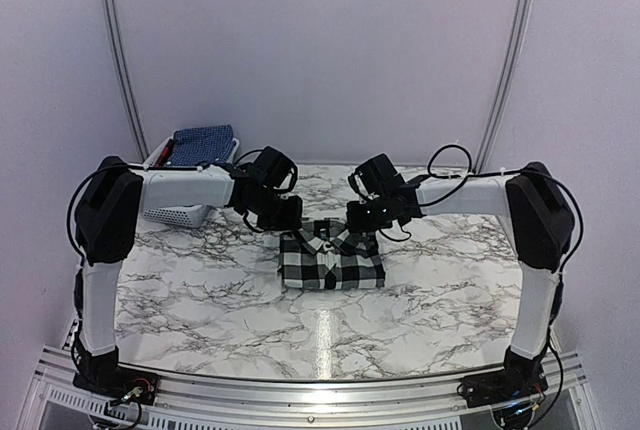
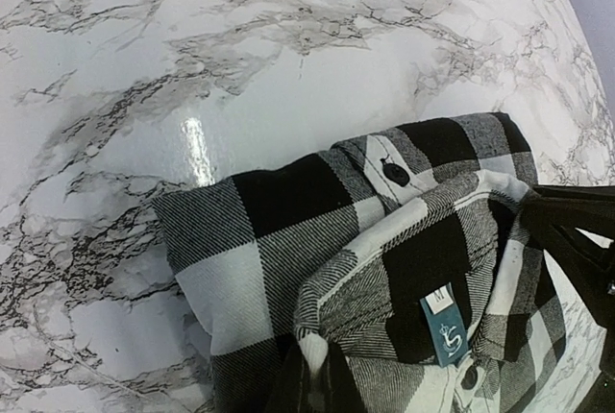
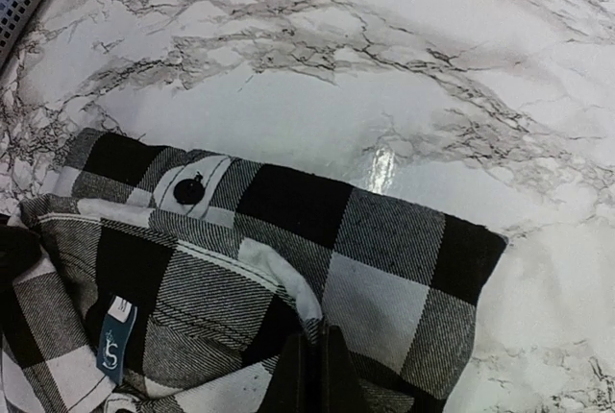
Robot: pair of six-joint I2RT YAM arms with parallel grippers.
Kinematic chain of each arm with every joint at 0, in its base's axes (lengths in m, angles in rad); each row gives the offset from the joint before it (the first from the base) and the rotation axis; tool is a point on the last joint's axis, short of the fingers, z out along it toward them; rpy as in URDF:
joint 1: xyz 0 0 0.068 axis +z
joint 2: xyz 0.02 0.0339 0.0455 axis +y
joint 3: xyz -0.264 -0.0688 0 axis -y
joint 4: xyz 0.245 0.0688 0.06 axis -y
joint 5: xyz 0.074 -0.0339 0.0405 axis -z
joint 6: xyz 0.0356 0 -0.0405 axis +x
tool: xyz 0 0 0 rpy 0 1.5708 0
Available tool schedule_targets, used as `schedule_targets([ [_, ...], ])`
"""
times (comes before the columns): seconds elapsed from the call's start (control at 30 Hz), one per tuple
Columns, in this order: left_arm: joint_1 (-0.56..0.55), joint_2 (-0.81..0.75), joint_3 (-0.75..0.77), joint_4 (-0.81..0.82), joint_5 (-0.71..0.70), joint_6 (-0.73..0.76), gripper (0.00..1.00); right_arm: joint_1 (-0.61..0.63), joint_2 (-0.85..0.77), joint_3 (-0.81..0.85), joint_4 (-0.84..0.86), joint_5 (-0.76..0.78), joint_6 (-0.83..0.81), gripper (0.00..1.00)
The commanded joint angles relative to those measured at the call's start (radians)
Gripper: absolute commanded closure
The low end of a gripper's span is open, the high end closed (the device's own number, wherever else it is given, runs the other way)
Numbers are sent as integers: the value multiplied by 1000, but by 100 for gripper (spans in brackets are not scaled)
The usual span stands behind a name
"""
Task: Fold and stack the long sleeve shirts
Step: Adjust the square-folded shirt at the center of the board.
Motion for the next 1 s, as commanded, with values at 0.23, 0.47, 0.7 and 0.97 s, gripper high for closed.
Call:
schedule_targets([
  [0.23, -29, -3, 124, -23, -57, 33, 100, 14, -120, 23, -46, 137, 29, 100],
  [0.47, -1, 123, 193, -23, -88, 2, 100, 1, 2, 72, -36, 189, 17, 100],
  [0.7, 29, 215, 249, -23, -4, 15, 95, -9, 27, 97, -25, 145, 12, 69],
  [0.97, 28, 169, 247, -23, 2, 25, 83, -10, -94, 56, -60, 152, 0, 58],
])
